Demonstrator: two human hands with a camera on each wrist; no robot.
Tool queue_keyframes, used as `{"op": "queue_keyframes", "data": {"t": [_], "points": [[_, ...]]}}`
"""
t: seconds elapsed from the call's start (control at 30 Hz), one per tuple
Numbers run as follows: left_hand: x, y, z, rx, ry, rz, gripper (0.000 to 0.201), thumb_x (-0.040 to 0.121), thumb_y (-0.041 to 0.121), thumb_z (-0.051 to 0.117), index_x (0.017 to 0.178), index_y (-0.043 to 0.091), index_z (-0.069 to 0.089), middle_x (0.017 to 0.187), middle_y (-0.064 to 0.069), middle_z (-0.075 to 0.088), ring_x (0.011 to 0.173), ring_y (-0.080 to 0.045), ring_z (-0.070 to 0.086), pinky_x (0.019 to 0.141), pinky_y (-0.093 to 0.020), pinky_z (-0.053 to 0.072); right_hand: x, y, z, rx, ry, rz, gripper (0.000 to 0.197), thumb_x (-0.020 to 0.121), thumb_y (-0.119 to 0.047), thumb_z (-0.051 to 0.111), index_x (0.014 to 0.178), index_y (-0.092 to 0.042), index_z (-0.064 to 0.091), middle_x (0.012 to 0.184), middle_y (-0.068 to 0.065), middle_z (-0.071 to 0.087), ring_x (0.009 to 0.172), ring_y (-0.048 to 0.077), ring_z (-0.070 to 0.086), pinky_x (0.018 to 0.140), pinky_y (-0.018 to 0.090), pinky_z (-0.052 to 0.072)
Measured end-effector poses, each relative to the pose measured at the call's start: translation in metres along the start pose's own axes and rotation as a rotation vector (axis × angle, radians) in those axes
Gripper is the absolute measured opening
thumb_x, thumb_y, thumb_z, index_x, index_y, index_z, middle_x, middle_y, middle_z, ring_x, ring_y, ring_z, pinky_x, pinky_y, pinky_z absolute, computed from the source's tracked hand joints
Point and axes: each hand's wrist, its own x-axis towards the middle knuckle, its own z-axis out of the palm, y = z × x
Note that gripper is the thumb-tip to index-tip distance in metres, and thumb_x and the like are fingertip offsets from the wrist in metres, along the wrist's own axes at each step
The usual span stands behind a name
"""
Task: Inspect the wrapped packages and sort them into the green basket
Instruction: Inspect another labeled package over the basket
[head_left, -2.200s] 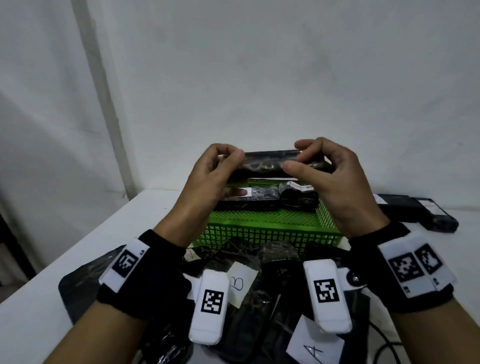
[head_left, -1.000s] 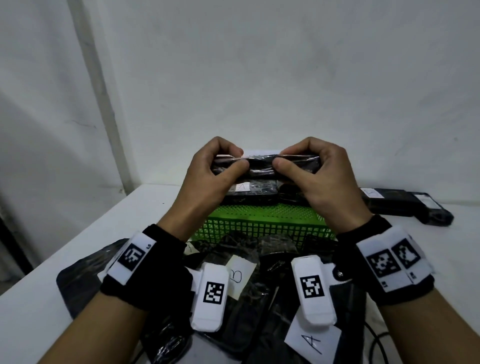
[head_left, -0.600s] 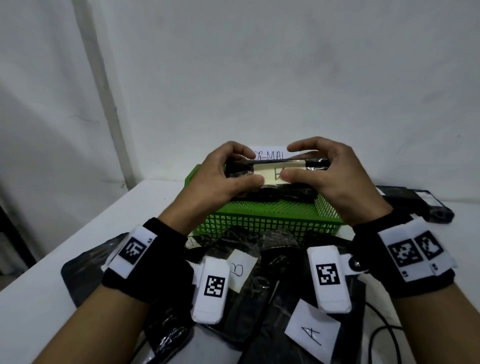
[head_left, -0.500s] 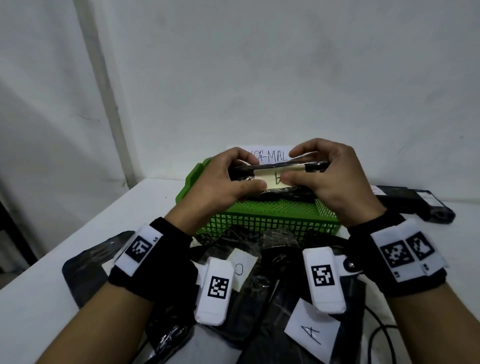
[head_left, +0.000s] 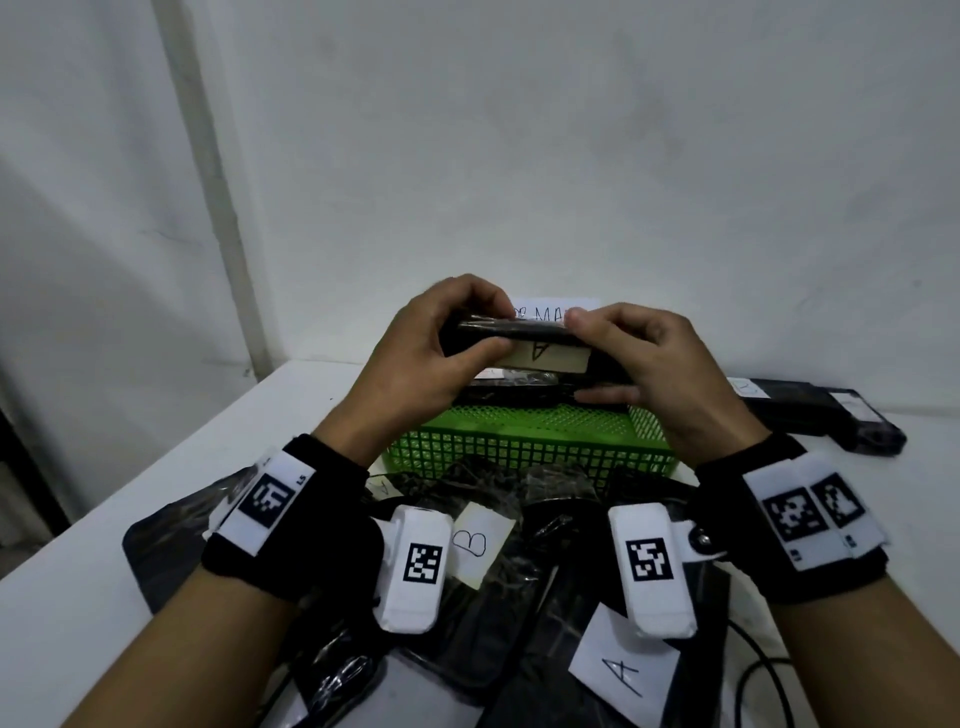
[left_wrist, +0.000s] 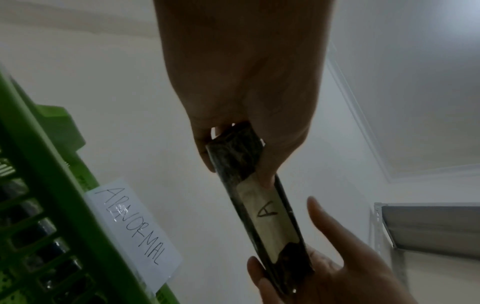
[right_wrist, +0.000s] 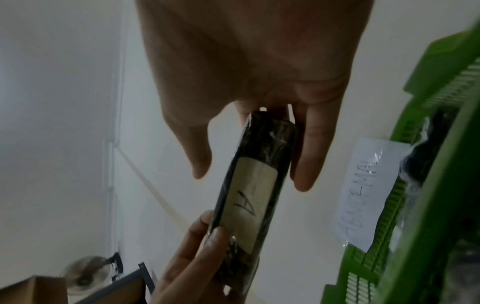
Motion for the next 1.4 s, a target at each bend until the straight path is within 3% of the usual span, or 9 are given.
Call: {"op": "queue_keyframes", "data": {"t": [0.27, 0.37, 0.5, 0.6, 0.67, 0.8, 1.03, 1.17, 1.4], "points": [[-0.003, 0.004, 0.002, -0.051, -0.078, -0.029, 0.025, 0.083, 0.008, 0.071, 0.104, 0.020, 0.063, 0.104, -0.003, 0.070, 0.088, -0.011, 0.067, 0.080, -0.031, 0.054, -0.001, -0.005, -0.002, 0.008, 0.064, -0.204, 0.011, 0.078, -0.006, 0.083, 0.079, -0.011, 0.073, 0.064, -0.004, 0.072, 0.058, 0.009, 0.068, 0.053, 0.020, 0.052], [-0.003, 0.008, -0.003, -0.160, -0.096, -0.091, 0.026, 0.089, 0.003, 0.057, 0.109, 0.018, 0.062, 0.106, 0.000, 0.072, 0.094, -0.008, 0.069, 0.080, -0.023, 0.055, -0.001, -0.009, -0.003, 0.001, 0.088, -0.258, 0.013, 0.078, -0.010, 0.083, 0.086, -0.012, 0.073, 0.076, -0.003, 0.075, 0.068, 0.010, 0.070, 0.058, 0.021, 0.055], [-0.004, 0.012, -0.010, -0.344, -0.228, -0.202, 0.033, 0.096, -0.004, 0.054, 0.124, 0.013, 0.058, 0.098, 0.000, 0.071, 0.079, -0.009, 0.069, 0.065, -0.021, 0.054, 0.001, -0.006, -0.008, 0.022, 0.208, -0.208, 0.047, 0.080, -0.018, 0.083, 0.120, -0.015, 0.060, 0.121, 0.004, 0.065, 0.087, 0.011, 0.072, 0.078, 0.035, 0.063], [-0.002, 0.013, -0.006, -0.418, -0.204, -0.259, 0.042, 0.087, 0.011, 0.071, 0.126, 0.017, 0.057, 0.102, -0.002, 0.068, 0.088, -0.015, 0.069, 0.072, -0.034, 0.061, -0.004, -0.006, -0.005, -0.089, 0.212, -0.219, 0.064, 0.083, -0.024, 0.081, 0.135, -0.030, 0.044, 0.146, -0.005, 0.042, 0.102, 0.011, 0.069, 0.079, 0.014, 0.056], [0.000, 0.013, 0.002, -0.506, -0.133, -0.328, 0.039, 0.086, 0.010, 0.071, 0.123, 0.013, 0.058, 0.099, -0.004, 0.066, 0.091, -0.019, 0.068, 0.078, -0.038, 0.061, -0.005, -0.005, -0.002, -0.146, 0.143, -0.277, 0.060, 0.082, -0.029, 0.082, 0.132, -0.034, 0.049, 0.147, -0.007, 0.039, 0.118, 0.016, 0.063, 0.084, 0.014, 0.055], [0.000, 0.017, 0.014, -0.659, -0.034, -0.463, 0.022, 0.091, 0.019, 0.066, 0.109, 0.010, 0.058, 0.095, -0.009, 0.071, 0.080, -0.022, 0.071, 0.067, -0.031, 0.062, -0.006, -0.001, 0.004, -0.335, -0.167, -0.210, 0.071, 0.067, -0.063, 0.079, 0.133, -0.048, 0.056, 0.144, -0.018, 0.053, 0.132, 0.011, 0.055, 0.104, 0.042, 0.051], [-0.001, 0.015, 0.012, -0.715, -0.067, -0.460, 0.028, 0.100, 0.033, 0.052, 0.107, 0.008, 0.061, 0.100, -0.016, 0.061, 0.087, -0.027, 0.071, 0.069, -0.028, 0.060, -0.004, 0.008, 0.012, -0.093, -0.154, -0.192, 0.053, 0.071, -0.046, 0.078, 0.121, -0.030, 0.071, 0.120, -0.003, 0.074, 0.122, 0.011, 0.064, 0.104, 0.049, 0.052], [0.000, 0.013, 0.012, -0.735, -0.065, -0.475, 0.030, 0.099, 0.030, 0.055, 0.114, 0.004, 0.060, 0.097, -0.015, 0.058, 0.085, -0.027, 0.070, 0.069, -0.027, 0.059, -0.005, 0.011, 0.013, -0.046, -0.114, -0.183, 0.046, 0.074, -0.040, 0.077, 0.116, -0.023, 0.073, 0.113, -0.001, 0.077, 0.114, 0.014, 0.069, 0.100, 0.048, 0.055], [0.000, 0.007, 0.009, -0.657, -0.071, -0.443, 0.055, 0.068, 0.014, 0.079, 0.118, 0.006, 0.056, 0.094, -0.009, 0.066, 0.076, -0.019, 0.069, 0.078, -0.032, 0.062, -0.002, 0.012, 0.006, 0.025, -0.207, -0.136, 0.063, 0.077, -0.030, 0.077, 0.136, -0.031, 0.056, 0.144, -0.004, 0.055, 0.119, 0.009, 0.066, 0.094, 0.030, 0.057]]}}
